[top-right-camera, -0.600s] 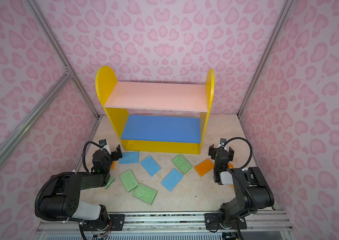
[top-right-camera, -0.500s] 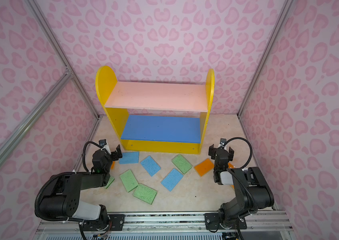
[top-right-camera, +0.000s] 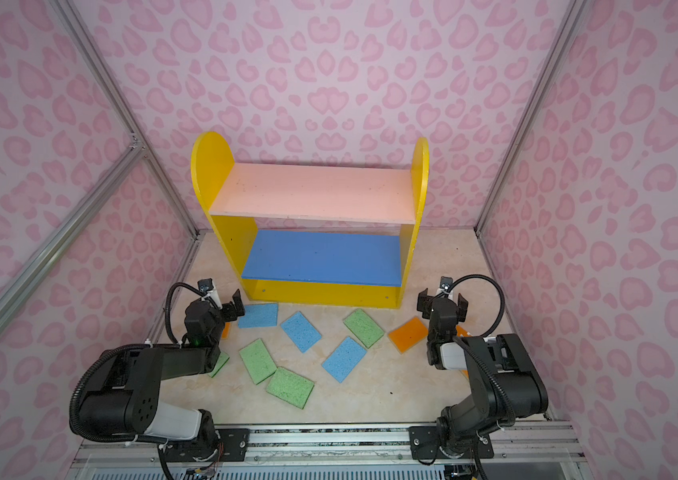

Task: Place and organize the cleaning sponges onto the shelf

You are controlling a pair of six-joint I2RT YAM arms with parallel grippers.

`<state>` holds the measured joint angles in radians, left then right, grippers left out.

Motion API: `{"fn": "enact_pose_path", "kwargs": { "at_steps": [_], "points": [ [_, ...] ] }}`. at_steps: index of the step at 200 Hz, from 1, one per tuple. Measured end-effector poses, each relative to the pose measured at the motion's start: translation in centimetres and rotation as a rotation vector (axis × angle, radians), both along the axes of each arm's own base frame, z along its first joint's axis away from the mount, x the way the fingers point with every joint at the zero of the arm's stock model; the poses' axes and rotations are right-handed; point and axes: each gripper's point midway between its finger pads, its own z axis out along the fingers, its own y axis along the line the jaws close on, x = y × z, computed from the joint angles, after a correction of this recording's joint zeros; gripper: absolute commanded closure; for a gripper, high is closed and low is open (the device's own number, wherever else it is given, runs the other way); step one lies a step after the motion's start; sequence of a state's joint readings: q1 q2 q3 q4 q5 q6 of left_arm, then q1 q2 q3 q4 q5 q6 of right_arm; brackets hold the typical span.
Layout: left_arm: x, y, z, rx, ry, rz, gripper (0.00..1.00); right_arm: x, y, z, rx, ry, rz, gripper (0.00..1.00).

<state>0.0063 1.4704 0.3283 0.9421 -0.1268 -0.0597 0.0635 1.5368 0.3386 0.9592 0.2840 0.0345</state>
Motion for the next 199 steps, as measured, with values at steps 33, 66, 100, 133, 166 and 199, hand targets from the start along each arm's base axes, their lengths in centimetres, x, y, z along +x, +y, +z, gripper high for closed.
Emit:
{"fn": "enact_pose_path", "kwargs": {
  "at_steps": [33,66,100,133,166,199],
  "points": [
    [0.0,0.0,0.0,0.0,0.0,0.0,0.02,0.0,0.0,0.0,0.0,0.0,0.0,0.02],
    [0.0,0.0,0.0,0.0,0.0,0.0,0.02,0.1,-0.2,-0.1,0.006,0.005,0.006,0.02],
    [0.1,0.1,0.1,-0.002,-0.001,-0.002,0.02,0.4,-0.2,-0.2,0.023,0.012,0.034,0.02],
    [0.1,0.1,0.1,-0.003,-0.001,-0.001,0.03,1.0,0.7,-0.1,0.051,0.01,0.114,0.02],
    [0.9,0.8,2.9,-0.003,-0.013,0.039,0.02,0.8,1.7,2.1,0.042,-0.011,0.147,0.02],
    [0.2,0.9,7.5,-0.048,-0.053,0.07,0.02,0.2,1.1,7.4,0.099,-0.095,0.081,0.04]
  ]
}}
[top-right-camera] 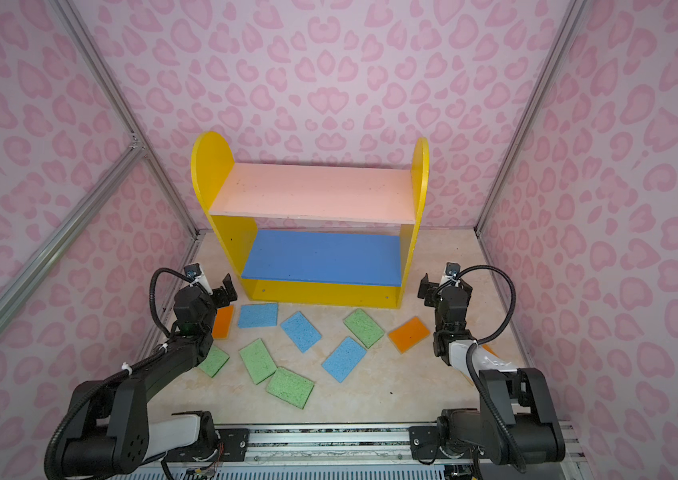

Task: Place and organize the cleaning sponges onto the shelf
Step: 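Reach the left gripper down to a green sponge while the right arm moves toward it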

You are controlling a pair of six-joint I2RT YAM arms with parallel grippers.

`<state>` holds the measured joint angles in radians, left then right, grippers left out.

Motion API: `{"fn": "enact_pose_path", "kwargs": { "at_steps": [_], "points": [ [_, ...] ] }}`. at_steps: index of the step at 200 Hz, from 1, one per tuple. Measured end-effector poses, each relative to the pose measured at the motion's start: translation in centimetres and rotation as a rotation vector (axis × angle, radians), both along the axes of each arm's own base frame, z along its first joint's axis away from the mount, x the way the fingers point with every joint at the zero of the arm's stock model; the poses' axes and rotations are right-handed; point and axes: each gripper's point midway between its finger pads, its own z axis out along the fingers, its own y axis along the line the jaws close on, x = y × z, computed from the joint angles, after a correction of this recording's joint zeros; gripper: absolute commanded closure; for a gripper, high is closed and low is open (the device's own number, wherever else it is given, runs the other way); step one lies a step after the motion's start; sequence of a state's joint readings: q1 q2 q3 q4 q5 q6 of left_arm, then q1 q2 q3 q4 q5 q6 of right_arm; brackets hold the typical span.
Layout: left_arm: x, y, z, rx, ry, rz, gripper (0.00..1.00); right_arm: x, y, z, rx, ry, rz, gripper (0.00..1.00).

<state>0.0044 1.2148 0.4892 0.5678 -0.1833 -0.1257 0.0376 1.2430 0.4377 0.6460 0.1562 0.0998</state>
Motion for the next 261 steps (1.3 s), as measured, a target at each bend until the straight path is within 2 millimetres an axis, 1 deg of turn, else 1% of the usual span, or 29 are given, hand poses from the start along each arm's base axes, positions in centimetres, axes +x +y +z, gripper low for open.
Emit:
{"fn": "enact_pose_path", "kwargs": {
  "at_steps": [16,30,42,54,72,87,97,104,108,113,118,120,126,131,142,147,149,165,177,183,188,201,208,228,242,261],
  "points": [
    [-1.0,-0.5,1.6,-0.044,0.002,-0.001,0.0,-1.4,0.4,0.6,0.04,0.015,-0.004,0.07],
    [-1.9,-1.2,3.4,-0.087,-0.003,-0.008,0.05,-2.6,0.6,1.5,0.079,0.012,-0.011,0.11],
    [-2.7,-1.8,4.9,-0.129,-0.008,-0.017,0.11,-3.8,0.8,2.3,0.114,0.01,-0.013,0.13],
    [-3.6,-2.6,5.8,-0.166,0.009,-0.034,0.12,-4.8,1.3,3.0,0.151,0.01,0.0,0.15],
    [-5.1,-3.6,6.1,-0.223,0.061,-0.038,0.14,-6.4,3.0,3.5,0.192,0.025,0.059,0.16],
    [-7.0,-4.4,5.5,-0.272,0.106,-0.035,0.16,-7.7,4.6,3.7,0.233,0.044,0.116,0.19],
    [-8.4,-4.8,5.2,-0.301,0.129,-0.036,0.17,-8.2,5.6,3.7,0.256,0.058,0.149,0.22],
    [-9.2,-5.0,4.9,-0.324,0.135,-0.037,0.18,-8.6,6.6,3.7,0.275,0.078,0.185,0.24],
    [-9.8,-5.2,4.6,-0.339,0.148,-0.037,0.18,-8.7,6.9,3.6,0.281,0.084,0.196,0.24],
    [-10.3,-5.4,4.1,-0.36,0.156,-0.039,0.18,-8.9,8.0,3.4,0.291,0.112,0.231,0.25],
    [-10.9,-5.6,3.6,-0.375,0.168,-0.039,0.18,-9.0,8.7,3.3,0.298,0.128,0.249,0.25],
    [-11.2,-5.7,3.1,-0.383,0.183,-0.04,0.18,-9.0,9.3,3.3,0.301,0.14,0.264,0.25],
    [-11.7,-6.0,2.4,-0.395,0.198,-0.044,0.19,-9.1,10.1,3.2,0.301,0.157,0.293,0.26],
    [-12.3,-6.4,1.3,-0.412,0.23,-0.05,0.2,-9.2,11.3,3.0,0.302,0.183,0.325,0.26],
    [-13.5,-7.1,-1.0,-0.437,0.297,-0.062,0.25,-9.4,13.5,2.1,0.305,0.243,0.379,0.26],
    [-13.9,-7.3,-1.7,-0.443,0.317,-0.062,0.27,-9.6,14.3,1.7,0.3,0.264,0.403,0.26],
    [-14.3,-7.4,-2.3,-0.446,0.337,-0.061,0.28,-9.8,14.9,1.4,0.301,0.281,0.418,0.26],
    [-15.5,-7.9,-4.4,-0.463,0.389,-0.067,0.35,-10.5,17.6,0.2,0.289,0.352,0.489,0.26],
    [-16.4,-8.0,-6.2,-0.471,0.432,-0.059,0.38,-11.0,19.6,-0.7,0.284,0.4,0.532,0.26],
    [-16.8,-8.1,-7.0,-0.475,0.452,-0.054,0.38,-11.1,20.1,-1.1,0.279,0.415,0.542,0.26],
    [-17.1,-8.3,-7.9,-0.475,0.475,-0.053,0.39,-11.4,21.0,-1.6,0.276,0.441,0.565,0.26],
    [-17.9,-8.6,-9.6,-0.482,0.521,-0.05,0.41,-11.6,22.4,-2.3,0.275,0.481,0.59,0.26],
    [-18.2,-8.8,-10.3,-0.484,0.539,-0.048,0.42,-11.7,23.2,-2.6,0.28,0.501,0.61,0.27],
    [-19.3,-8.7,-12.7,-0.492,0.596,-0.022,0.51,-12.0,25.0,-3.3,0.309,0.544,0.658,0.29],
    [-19.7,-8.5,-13.7,-0.487,0.614,-0.01,0.52,-12.1,25.8,-3.9,0.326,0.563,0.675,0.3],
    [-20.0,-8.3,-14.3,-0.485,0.621,0.002,0.53,-12.2,26.8,-4.8,0.354,0.602,0.697,0.3]
  ]
}}
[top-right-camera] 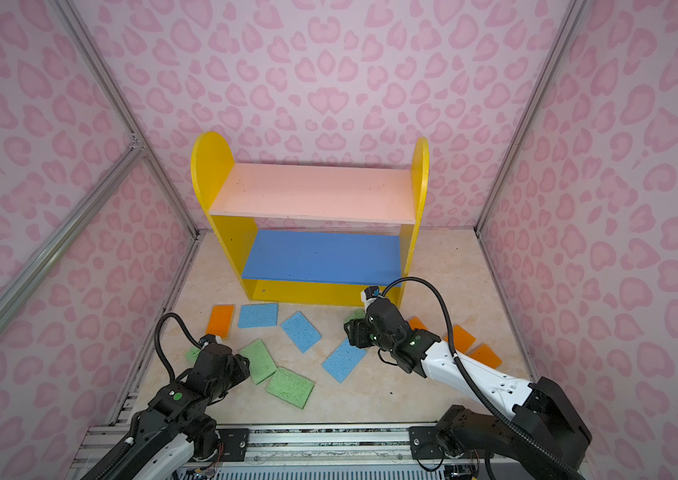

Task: Place and organize the cleaning sponges onto the shelf
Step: 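Reach the left gripper down to a green sponge while the right arm moves toward it, then grasp the green sponge with the left gripper and lift it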

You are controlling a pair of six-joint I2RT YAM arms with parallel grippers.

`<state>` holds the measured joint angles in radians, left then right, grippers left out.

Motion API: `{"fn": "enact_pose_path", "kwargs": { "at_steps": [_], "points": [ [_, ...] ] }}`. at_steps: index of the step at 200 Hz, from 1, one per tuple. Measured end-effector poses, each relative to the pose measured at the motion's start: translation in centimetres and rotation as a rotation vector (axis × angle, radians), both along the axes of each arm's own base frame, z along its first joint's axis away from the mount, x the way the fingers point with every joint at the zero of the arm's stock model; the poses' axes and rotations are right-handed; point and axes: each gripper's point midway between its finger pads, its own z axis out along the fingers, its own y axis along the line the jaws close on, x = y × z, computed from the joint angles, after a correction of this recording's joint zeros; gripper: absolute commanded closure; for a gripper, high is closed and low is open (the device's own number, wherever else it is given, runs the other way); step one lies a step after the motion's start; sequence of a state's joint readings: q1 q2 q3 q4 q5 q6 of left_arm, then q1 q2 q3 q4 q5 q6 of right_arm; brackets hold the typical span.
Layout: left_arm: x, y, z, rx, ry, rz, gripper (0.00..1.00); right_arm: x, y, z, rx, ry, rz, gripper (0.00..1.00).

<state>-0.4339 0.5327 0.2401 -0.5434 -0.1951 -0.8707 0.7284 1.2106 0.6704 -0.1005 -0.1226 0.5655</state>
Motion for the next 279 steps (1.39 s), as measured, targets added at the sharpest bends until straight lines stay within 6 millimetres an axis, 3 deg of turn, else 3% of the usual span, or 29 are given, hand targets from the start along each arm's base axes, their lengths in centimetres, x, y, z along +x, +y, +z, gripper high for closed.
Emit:
{"fn": "enact_pose_path", "kwargs": {
  "at_steps": [46,71,155,203,222,245,279],
  "points": [
    [-0.2,0.2,-1.8,-0.006,0.042,0.035,0.54,0.5,2.5,0.4,0.055,0.037,0.047,0.3],
    [0.3,-0.2,-1.8,-0.027,0.022,0.045,0.57,0.6,3.2,0.4,0.065,0.044,0.063,0.3],
    [1.3,-1.0,-1.3,-0.11,-0.035,0.075,0.71,-0.2,3.7,0.6,0.085,0.059,0.098,0.31],
    [1.5,-1.4,-1.5,-0.128,-0.025,0.071,0.73,-0.6,4.0,0.1,0.095,0.082,0.12,0.3],
    [1.7,-1.5,-1.6,-0.136,-0.027,0.074,0.79,-0.7,4.3,-0.4,0.092,0.101,0.13,0.3],
    [1.9,-1.7,-1.8,-0.144,-0.036,0.075,0.97,-0.7,4.7,-0.2,0.102,0.106,0.145,0.3],
    [2.3,-1.8,-1.6,-0.162,-0.054,0.086,0.97,-0.9,5.4,0.3,0.118,0.11,0.178,0.26]
  ]
}}
